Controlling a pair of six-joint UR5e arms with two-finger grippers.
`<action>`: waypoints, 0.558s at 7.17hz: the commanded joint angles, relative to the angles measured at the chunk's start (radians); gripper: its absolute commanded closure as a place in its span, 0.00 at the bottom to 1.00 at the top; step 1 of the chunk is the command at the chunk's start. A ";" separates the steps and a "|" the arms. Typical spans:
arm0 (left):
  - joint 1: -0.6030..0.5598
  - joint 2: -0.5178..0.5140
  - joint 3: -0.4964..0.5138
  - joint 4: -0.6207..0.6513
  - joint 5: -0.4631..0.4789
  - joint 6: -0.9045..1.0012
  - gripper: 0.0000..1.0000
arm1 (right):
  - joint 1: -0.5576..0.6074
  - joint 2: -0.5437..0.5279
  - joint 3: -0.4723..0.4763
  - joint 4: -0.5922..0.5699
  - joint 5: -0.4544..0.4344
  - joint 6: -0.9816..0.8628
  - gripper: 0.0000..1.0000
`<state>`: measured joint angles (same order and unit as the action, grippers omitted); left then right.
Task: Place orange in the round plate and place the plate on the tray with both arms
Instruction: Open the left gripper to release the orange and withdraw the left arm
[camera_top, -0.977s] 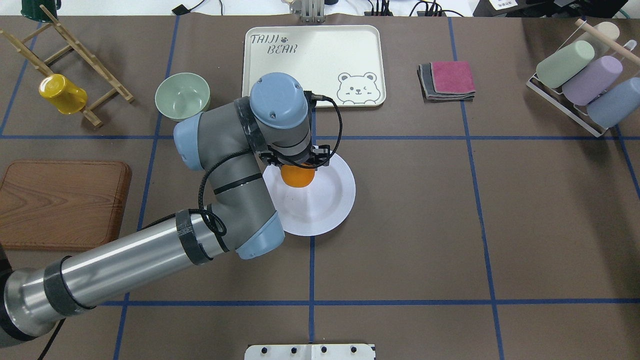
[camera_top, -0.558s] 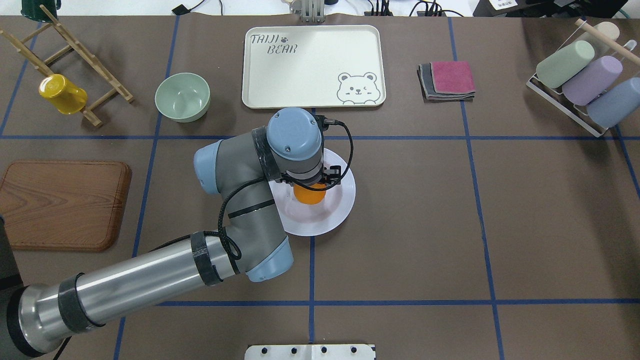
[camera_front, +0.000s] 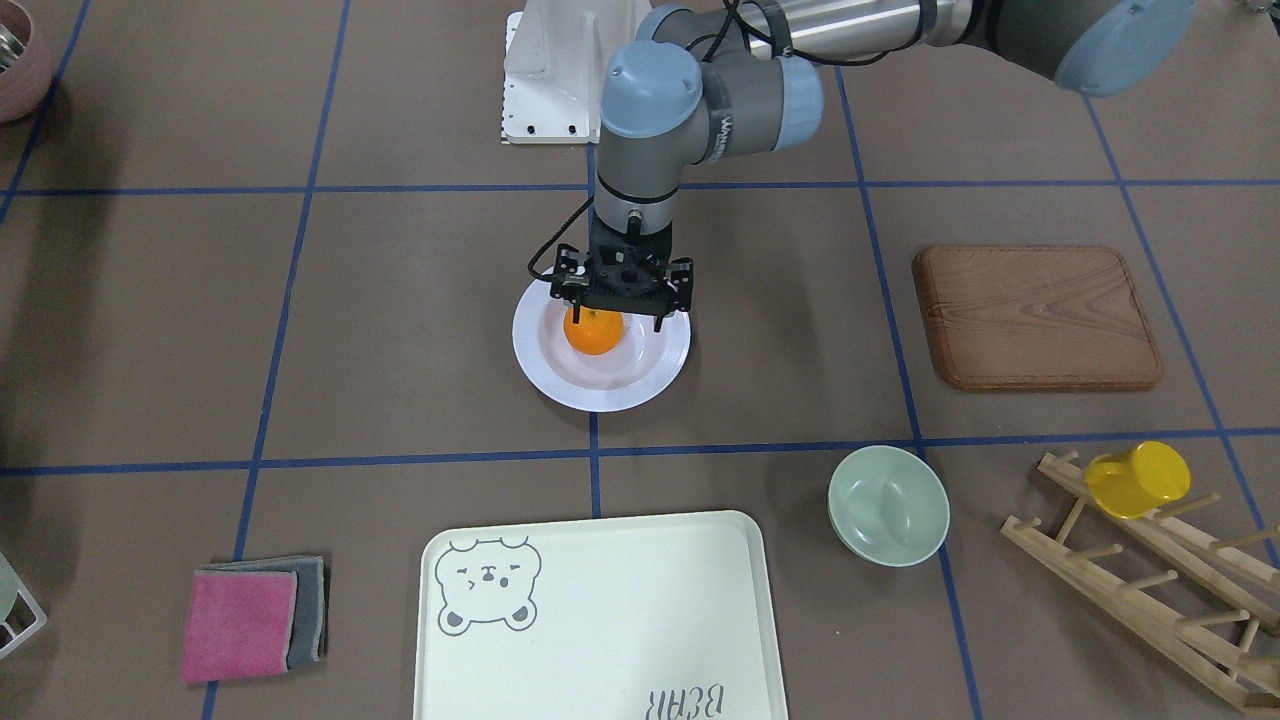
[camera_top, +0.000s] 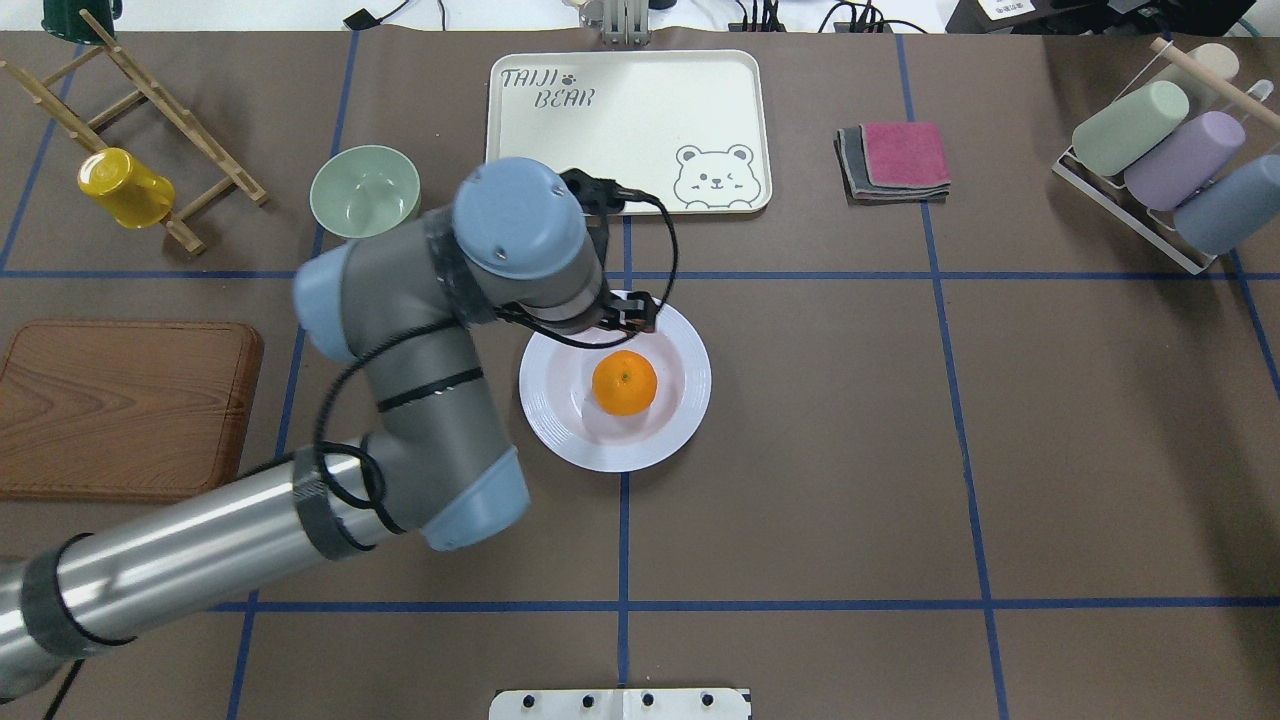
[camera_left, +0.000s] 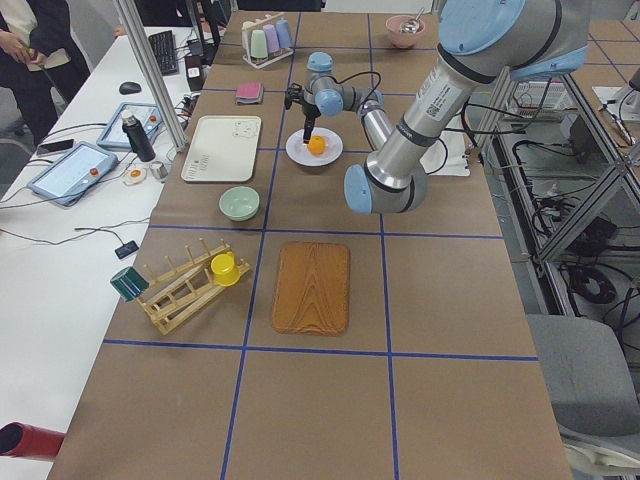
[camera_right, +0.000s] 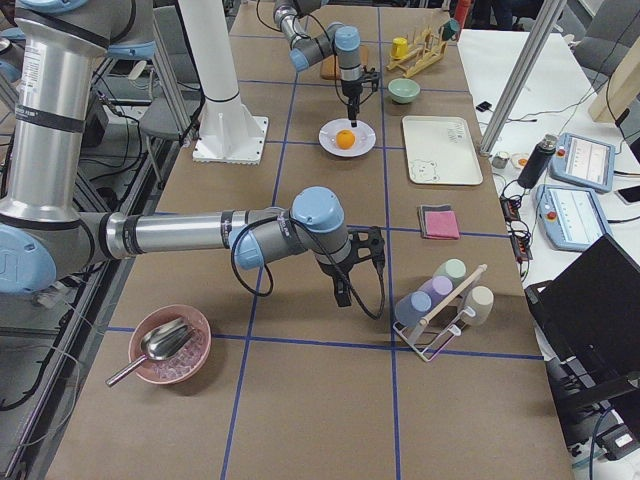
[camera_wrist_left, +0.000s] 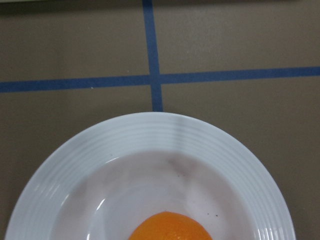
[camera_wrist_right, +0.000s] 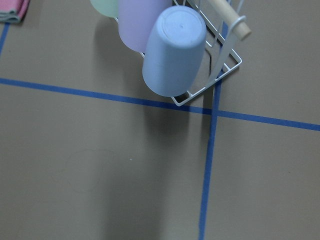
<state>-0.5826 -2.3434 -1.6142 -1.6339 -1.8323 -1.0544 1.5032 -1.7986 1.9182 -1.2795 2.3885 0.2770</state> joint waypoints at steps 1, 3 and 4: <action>-0.211 0.232 -0.179 0.043 -0.121 0.324 0.02 | -0.100 0.019 0.088 0.043 0.009 0.298 0.00; -0.459 0.414 -0.197 0.037 -0.272 0.680 0.02 | -0.275 0.059 0.104 0.232 -0.061 0.683 0.01; -0.582 0.503 -0.193 0.042 -0.327 0.874 0.02 | -0.387 0.102 0.105 0.305 -0.148 0.878 0.01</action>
<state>-1.0184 -1.9457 -1.8057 -1.5953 -2.0884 -0.4024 1.2388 -1.7379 2.0183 -1.0710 2.3229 0.9254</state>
